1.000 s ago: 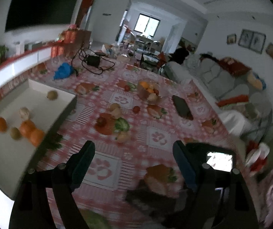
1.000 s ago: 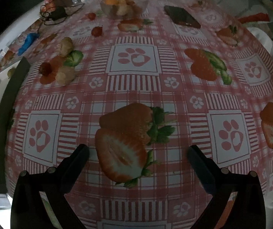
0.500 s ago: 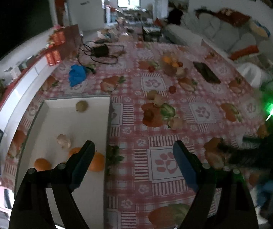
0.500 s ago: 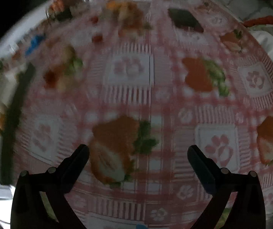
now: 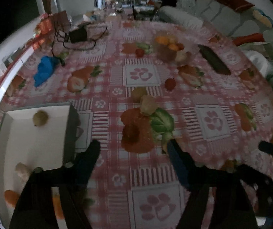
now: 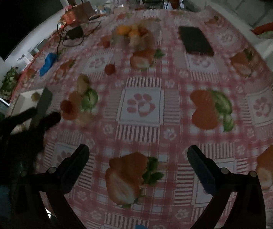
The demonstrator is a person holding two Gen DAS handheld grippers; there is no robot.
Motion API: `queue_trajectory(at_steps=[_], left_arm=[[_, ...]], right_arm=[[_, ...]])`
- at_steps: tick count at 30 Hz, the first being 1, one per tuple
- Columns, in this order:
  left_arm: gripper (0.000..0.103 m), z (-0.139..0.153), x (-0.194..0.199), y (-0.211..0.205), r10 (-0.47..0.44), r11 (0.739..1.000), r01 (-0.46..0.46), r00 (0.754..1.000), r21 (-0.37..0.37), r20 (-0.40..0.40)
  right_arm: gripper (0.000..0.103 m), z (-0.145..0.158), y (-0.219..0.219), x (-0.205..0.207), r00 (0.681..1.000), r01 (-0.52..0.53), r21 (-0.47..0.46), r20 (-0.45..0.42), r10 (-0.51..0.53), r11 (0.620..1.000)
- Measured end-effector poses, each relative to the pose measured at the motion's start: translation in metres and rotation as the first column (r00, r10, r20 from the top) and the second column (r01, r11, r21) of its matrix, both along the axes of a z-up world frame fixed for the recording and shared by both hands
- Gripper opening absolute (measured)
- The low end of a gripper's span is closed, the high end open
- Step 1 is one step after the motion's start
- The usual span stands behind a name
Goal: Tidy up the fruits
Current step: 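Close the left tool on a red apple while the right tool approaches the pile, then close the right tool on a pale yellow fruit while the left tool carries the apple to the tray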
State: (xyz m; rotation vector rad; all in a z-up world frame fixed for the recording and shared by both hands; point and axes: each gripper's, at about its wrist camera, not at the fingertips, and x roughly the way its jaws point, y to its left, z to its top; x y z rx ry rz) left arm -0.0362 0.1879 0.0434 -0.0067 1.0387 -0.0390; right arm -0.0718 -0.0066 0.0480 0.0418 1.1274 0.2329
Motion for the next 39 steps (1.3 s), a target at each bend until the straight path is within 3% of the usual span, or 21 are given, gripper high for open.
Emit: queue_trajectory(at_steps=[6, 10, 13, 14, 15, 19, 28, 30, 35, 37, 38, 39], left_arm=[[0.061, -0.029, 0.022, 0.002, 0.031, 1.000, -0.031, 0.997, 0.002, -0.073], [0.060, -0.031, 0.026, 0.000, 0.036, 0.999, -0.034, 0.998, 0.025, -0.053], [0.042, -0.030, 0.024, 0.001, 0.033, 0.999, -0.032, 0.999, 0.027, -0.037], [0.029, -0.030, 0.023, 0.003, 0.036, 0.999, -0.035, 0.999, 0.025, -0.031], [0.024, -0.029, 0.023, 0.005, 0.037, 0.999, -0.037, 0.999, 0.018, -0.030], [0.024, -0.023, 0.013, 0.019, 0.057, 0.997, -0.058, 0.998, -0.052, -0.020], [0.024, 0.020, -0.049, 0.046, 0.103, 0.982, -0.085, 0.990, -0.167, 0.101], [0.024, 0.024, -0.061, 0.057, 0.128, 0.974, -0.106, 0.987, -0.199, 0.100], [0.024, 0.025, -0.085, 0.076, 0.156, 0.971, -0.137, 0.984, -0.198, 0.086], [0.024, 0.024, -0.093, 0.081, 0.161, 0.970, -0.142, 0.983, -0.196, 0.084], [0.024, 0.025, -0.098, 0.084, 0.165, 0.970, -0.145, 0.983, -0.195, 0.087], [0.024, 0.025, -0.102, 0.086, 0.167, 0.970, -0.147, 0.982, -0.196, 0.090]], right_arm=[[0.103, -0.008, -0.005, 0.002, 1.000, -0.018, -0.008, 0.018, 0.018, 1.000], [0.103, -0.009, -0.002, 0.002, 0.999, -0.041, -0.012, 0.033, 0.041, 0.999], [0.103, -0.009, 0.005, 0.003, 0.997, -0.065, -0.015, 0.045, 0.065, 0.998], [0.103, -0.010, 0.008, 0.003, 0.996, -0.070, -0.014, 0.047, 0.070, 0.997], [0.103, -0.010, 0.011, 0.004, 0.996, -0.076, -0.013, 0.048, 0.076, 0.997], [0.103, -0.013, 0.028, 0.006, 0.993, -0.109, -0.023, 0.051, 0.111, 0.994], [0.102, -0.023, 0.079, 0.015, 0.977, -0.191, -0.090, 0.073, 0.198, 0.977], [0.086, -0.025, 0.091, 0.021, 0.974, -0.209, -0.100, 0.073, 0.216, 0.973], [0.066, -0.041, 0.117, 0.033, 0.974, -0.217, -0.147, 0.039, 0.224, 0.965], [0.051, -0.041, 0.121, 0.032, 0.971, -0.218, -0.173, 0.060, 0.231, 0.960], [0.031, -0.040, 0.122, 0.031, 0.971, -0.218, -0.170, 0.062, 0.232, 0.961], [0.029, -0.039, 0.122, 0.031, 0.972, -0.214, -0.171, 0.058, 0.227, 0.962]])
